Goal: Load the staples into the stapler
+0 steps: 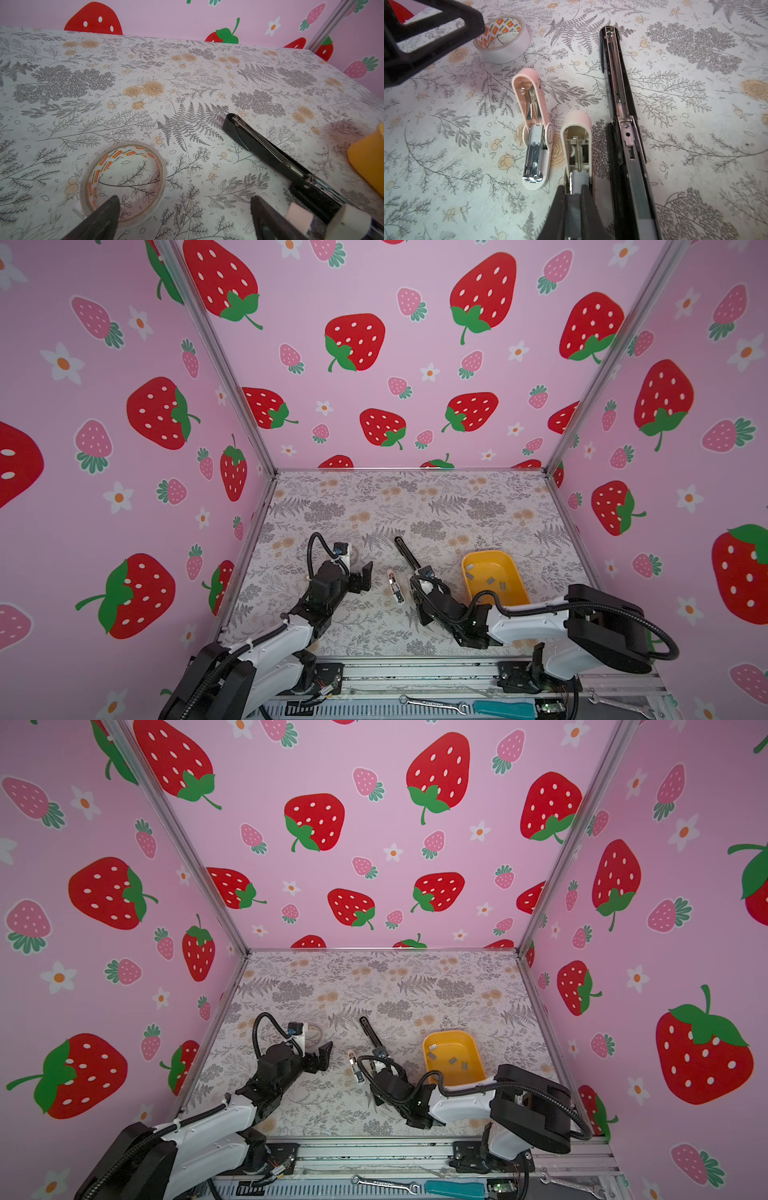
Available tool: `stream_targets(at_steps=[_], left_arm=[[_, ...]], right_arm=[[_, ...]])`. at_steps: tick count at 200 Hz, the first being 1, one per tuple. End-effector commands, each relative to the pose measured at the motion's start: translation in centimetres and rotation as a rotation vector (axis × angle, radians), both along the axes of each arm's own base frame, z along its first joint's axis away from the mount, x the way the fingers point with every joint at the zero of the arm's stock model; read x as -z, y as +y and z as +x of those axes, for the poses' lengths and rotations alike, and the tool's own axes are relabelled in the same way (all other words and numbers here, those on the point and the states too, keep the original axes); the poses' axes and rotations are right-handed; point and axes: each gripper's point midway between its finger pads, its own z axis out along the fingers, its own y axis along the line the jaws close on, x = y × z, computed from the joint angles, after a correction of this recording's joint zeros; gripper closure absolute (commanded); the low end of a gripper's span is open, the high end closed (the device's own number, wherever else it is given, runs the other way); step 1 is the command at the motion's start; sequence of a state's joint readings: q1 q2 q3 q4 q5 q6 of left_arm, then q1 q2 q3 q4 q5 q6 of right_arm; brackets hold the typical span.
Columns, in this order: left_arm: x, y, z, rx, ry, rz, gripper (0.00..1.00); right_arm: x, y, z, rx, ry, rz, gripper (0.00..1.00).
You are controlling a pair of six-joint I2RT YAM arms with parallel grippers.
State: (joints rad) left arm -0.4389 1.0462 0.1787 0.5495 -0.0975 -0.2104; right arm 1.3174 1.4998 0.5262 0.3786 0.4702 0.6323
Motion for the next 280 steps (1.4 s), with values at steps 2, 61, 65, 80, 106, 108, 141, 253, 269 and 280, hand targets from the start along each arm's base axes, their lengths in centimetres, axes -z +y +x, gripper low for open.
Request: stream_targets(at_steps=[2, 61, 65, 80, 106, 108, 141, 253, 269, 280], left_arm=[[-2.0, -0.2, 0.8, -0.009, -0.054, -0.015, 0.01], [-2.0, -0.3, 0.8, -0.009, -0.056, -0.016, 0.01], [-1.9, -0.3, 0.8, -0.009, -0.053, -0.014, 0.01], [-2.0, -0.3, 0.8, -0.009, -0.054, -0.014, 0.01], [-2.0, -0.3, 0.9, -0.009, -0.052, -0.014, 0.01], [-2.0, -0.3, 0.9, -0.009, -0.053, -0.014, 0.01], [-1.9, -0.3, 0.9, -0.010, -0.052, -0.013, 0.01], [-2.0, -0.3, 0.9, -0.009, -0.052, -0.013, 0.01], [-1.9, -0.3, 0.9, -0.011, -0.051, -0.011, 0.01], [-1.9, -0.3, 0.9, -0.012, -0.050, -0.012, 0.01]], right_arm=[[0.6, -0.4, 0.2, 0.025, 0.005, 0.001, 0.95], [1.2, -0.6, 0.4, 0.035, 0.005, -0.022, 0.96], [1.2, -0.6, 0.4, 0.035, 0.006, -0.022, 0.96], [1.3, -0.6, 0.5, 0.035, 0.007, -0.023, 0.96], [1.5, -0.5, 0.4, 0.032, 0.011, -0.027, 0.96], [1.5, -0.5, 0.4, 0.032, 0.012, -0.026, 0.96], [1.8, -0.6, 0.5, 0.034, 0.015, -0.035, 0.96], [2.5, -1.1, 0.4, 0.043, 0.024, -0.062, 0.98], [2.9, -1.4, 0.2, 0.037, 0.030, -0.071, 0.98], [3.1, -1.5, 0.0, 0.033, 0.035, -0.075, 0.99]])
